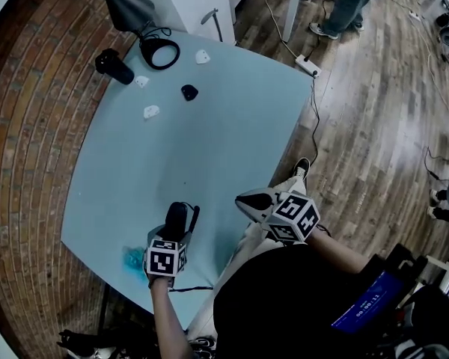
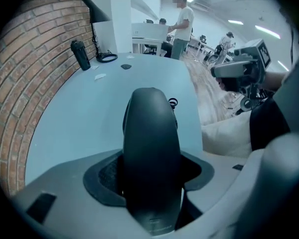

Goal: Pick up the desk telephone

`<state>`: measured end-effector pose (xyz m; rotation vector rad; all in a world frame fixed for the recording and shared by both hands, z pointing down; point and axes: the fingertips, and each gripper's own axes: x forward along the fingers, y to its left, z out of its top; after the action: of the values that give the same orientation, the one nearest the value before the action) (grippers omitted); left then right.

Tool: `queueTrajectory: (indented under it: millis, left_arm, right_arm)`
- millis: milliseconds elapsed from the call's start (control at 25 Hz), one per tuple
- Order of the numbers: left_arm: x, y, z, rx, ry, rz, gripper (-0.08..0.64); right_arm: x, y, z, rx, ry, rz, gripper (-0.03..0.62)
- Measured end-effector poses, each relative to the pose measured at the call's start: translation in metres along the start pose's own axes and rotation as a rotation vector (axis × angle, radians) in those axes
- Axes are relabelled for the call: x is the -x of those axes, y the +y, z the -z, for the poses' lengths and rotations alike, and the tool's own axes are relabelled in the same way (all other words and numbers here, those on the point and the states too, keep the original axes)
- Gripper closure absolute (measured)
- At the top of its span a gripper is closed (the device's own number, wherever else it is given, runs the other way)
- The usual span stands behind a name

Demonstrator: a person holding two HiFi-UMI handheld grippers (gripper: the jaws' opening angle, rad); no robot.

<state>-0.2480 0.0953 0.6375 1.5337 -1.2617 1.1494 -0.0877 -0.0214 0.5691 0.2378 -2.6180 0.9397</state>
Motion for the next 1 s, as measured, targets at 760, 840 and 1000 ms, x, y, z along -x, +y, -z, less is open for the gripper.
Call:
queueTrajectory:
  millis: [760, 840, 1000]
  left_arm:
    - [0.028, -0.034, -0.047, -0.034, -0.087, 0.024, 0.259]
    - [0.031, -0.035, -0.049, -0.045, -0.084, 0.023, 0.259]
    - [0.035, -0.039, -0.053, -0.046, -0.093, 0.016, 0.259]
  right_arm:
    - [-0.052, 0.077, -0.006, -0.438, -0.040, -0.328, 0.456]
    - [-0.054, 0.077, -0.004, -0.470, -0.035, -0.335, 0.442]
    - [-0.057, 0.079, -0.005, -0.559, -0.045, -0.359, 0.389]
